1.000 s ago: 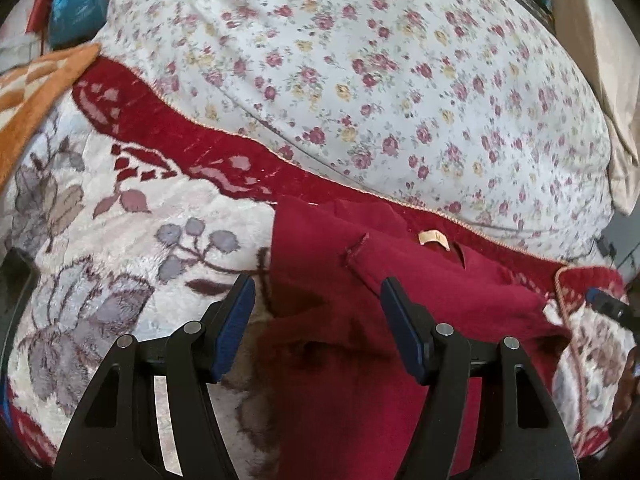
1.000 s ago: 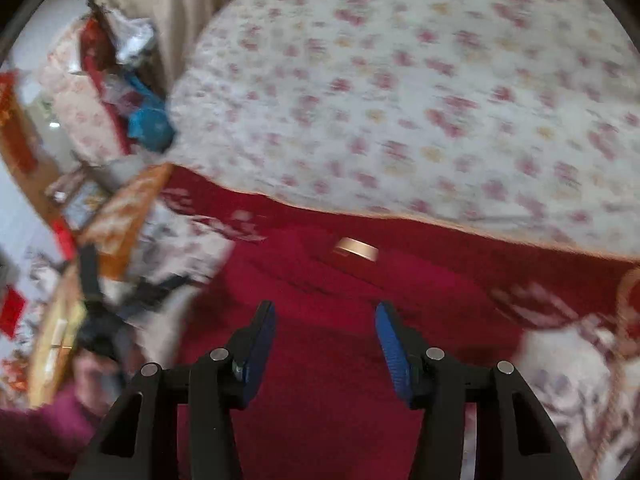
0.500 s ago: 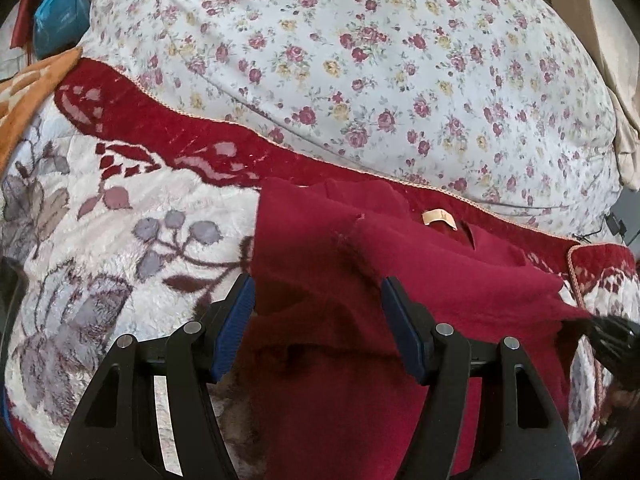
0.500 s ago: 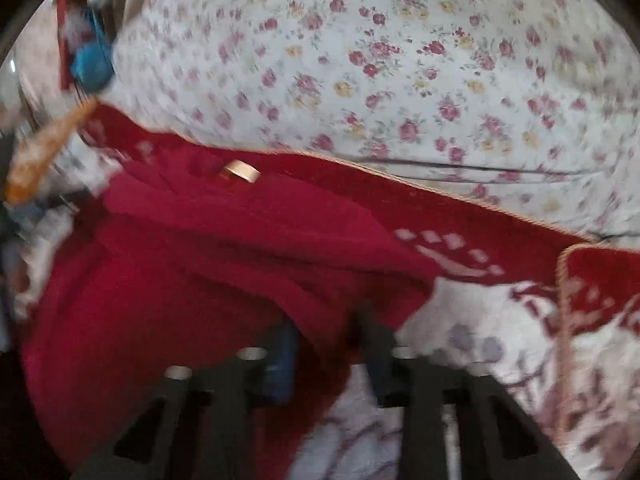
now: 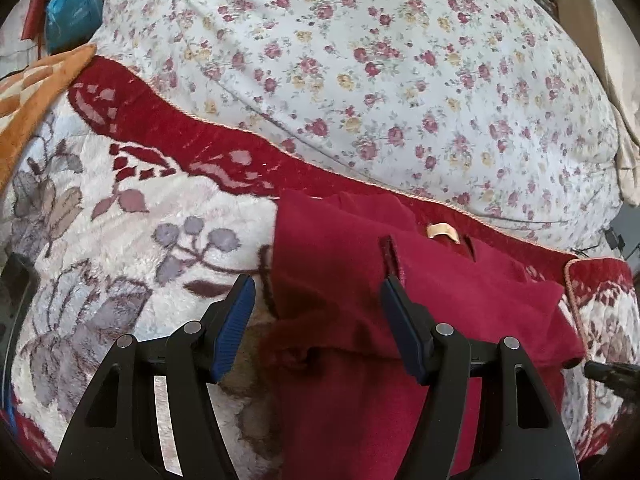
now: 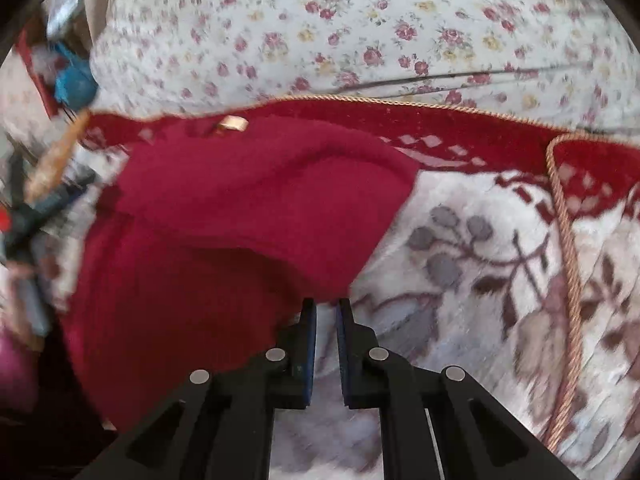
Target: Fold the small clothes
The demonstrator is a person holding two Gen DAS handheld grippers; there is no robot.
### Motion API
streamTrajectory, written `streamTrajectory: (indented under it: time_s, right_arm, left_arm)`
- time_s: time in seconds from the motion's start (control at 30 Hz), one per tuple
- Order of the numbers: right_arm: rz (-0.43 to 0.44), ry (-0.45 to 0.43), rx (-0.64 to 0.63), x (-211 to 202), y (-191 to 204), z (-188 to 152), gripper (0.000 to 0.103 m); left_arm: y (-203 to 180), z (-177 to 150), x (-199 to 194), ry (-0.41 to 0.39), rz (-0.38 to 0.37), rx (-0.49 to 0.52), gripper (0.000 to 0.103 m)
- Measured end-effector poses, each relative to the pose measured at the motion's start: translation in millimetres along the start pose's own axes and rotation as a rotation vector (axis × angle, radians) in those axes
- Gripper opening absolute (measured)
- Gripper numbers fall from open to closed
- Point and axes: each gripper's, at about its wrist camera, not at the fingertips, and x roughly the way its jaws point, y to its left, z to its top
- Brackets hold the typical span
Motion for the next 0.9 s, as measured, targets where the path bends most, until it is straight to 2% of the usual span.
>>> streamTrajectory:
  time_s: [0.03, 0.07, 0.1, 0.13, 0.17, 0.4, 0.43, 0.47, 0.5, 0.53, 0.57, 0.67, 0.73, 0.9]
  right_arm:
    - [0.041, -0.026, 0.016, -10.1, -1.8, -1.4, 0.012]
    - [0.066, -0.049, 0.029, -18.7, -2.8, -2.6, 0.02]
    - [0.08, -0.061, 0.04, -24.4, -2.3, -2.7, 0.034]
    - [0.093, -0.069, 0.053, -29.9, -2.8, -1.8, 0.04]
    - [0.108, -0.081, 0.064, -34.9, -2.7, 0.7, 0.042]
    - [0.08, -0.167, 0.125, -38.3, 4.2, 32.5, 0.042]
    - [0.079, -0.172, 0.136, -35.0, 3.7, 34.3, 0.042]
    - [0.087, -0.177, 0.148, -30.5, 3.6, 35.1, 0.042]
    - [0.093, -0.176, 0.159, -27.6, 2.5, 35.7, 0.042]
    - [0.09, -0.173, 0.169, -23.7, 1.3, 35.1, 0.042]
    - [0.081, -0.167, 0.175, -20.4, -0.6, 34.5, 0.042]
    - [0.006, -0.155, 0.178, -12.2, -7.9, 36.2, 0.042]
    - [-0.051, -0.155, 0.192, -8.2, -15.7, 40.9, 0.042]
    - [-0.103, -0.111, 0.207, 13.0, -24.0, 62.0, 0.042]
  left_arm:
    - [-3.1, 1.5, 0.5, 0.005, -0.007, 0.004, 0.065]
    - [-6.7, 3.5, 1.1, 0.012, -0.013, 0.01, 0.065]
    - [-12.3, 5.6, 1.7, 0.021, -0.023, 0.023, 0.065]
    - [-17.1, 6.6, 2.9, 0.028, -0.027, 0.034, 0.065]
    - [-22.7, 7.7, 4.3, 0.036, -0.027, 0.05, 0.066]
    - [-59.8, 10.2, 54.1, 0.187, -0.002, 0.159, 0.065]
    - [-64.6, 9.0, 61.7, 0.206, -0.005, 0.175, 0.058]
    - [-68.4, 8.1, 66.4, 0.217, -0.015, 0.182, 0.04]
    - [-71.0, 8.5, 67.4, 0.223, -0.022, 0.183, 0.035]
    - [-73.7, 11.6, 63.8, 0.208, -0.022, 0.185, 0.029]
    - [-75.5, 15.8, 56.5, 0.179, -0.029, 0.19, 0.016]
    - [-72.0, 32.2, 28.1, 0.091, -0.073, 0.181, 0.011]
    - [-64.6, 39.9, 15.3, 0.046, -0.063, 0.175, 0.008]
    - [-33.3, 39.0, 10.1, 0.046, -0.028, 0.113, 0.008]
